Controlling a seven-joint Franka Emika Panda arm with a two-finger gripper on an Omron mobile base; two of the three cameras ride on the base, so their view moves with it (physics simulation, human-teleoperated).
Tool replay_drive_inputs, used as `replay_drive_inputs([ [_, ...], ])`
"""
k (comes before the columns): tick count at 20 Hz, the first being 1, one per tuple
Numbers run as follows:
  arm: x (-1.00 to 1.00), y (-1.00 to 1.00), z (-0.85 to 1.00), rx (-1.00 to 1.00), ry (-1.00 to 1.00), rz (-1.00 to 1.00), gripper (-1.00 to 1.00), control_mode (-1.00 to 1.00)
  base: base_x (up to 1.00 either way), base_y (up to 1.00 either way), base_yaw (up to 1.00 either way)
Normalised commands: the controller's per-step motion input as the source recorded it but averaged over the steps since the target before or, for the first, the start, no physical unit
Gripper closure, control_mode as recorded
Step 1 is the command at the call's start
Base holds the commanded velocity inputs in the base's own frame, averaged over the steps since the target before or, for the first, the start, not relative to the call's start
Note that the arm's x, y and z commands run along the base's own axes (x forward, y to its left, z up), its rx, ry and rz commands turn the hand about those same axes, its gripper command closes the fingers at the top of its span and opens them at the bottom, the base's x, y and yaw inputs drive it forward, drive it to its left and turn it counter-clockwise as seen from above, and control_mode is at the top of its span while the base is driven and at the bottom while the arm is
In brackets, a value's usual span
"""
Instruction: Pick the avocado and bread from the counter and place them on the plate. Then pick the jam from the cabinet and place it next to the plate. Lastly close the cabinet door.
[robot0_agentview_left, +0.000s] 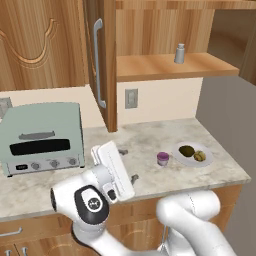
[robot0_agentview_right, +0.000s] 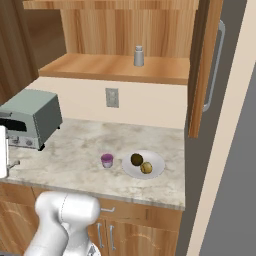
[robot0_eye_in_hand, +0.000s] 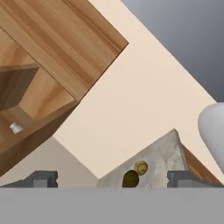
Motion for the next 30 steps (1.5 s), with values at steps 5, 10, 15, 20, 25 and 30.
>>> replay_drive_inputs([
  [5, 0.00, 0.73, 0.02, -0.12, -0.01, -0.07, -1.00, -1.00, 0.00, 0.00, 0.00],
  [10, 0.00, 0.57, 0.19, -0.06, -0.05, -0.05, -1.00, -1.00, 0.00, 0.00, 0.00],
  [15, 0.07, 0.48, 0.18, -0.04, -0.05, -0.02, -1.00, -1.00, 0.00, 0.00, 0.00],
  [20, 0.36, 0.31, 0.02, -0.02, -0.04, 0.00, -1.00, -1.00, 0.00, 0.00, 0.00],
  [25, 0.46, 0.27, 0.00, 0.00, -0.02, 0.00, -1.00, -1.00, 0.00, 0.00, 0.00],
  [30, 0.34, 0.25, 0.05, 0.00, 0.00, 0.00, -1.00, -1.00, 0.00, 0.00, 0.00],
])
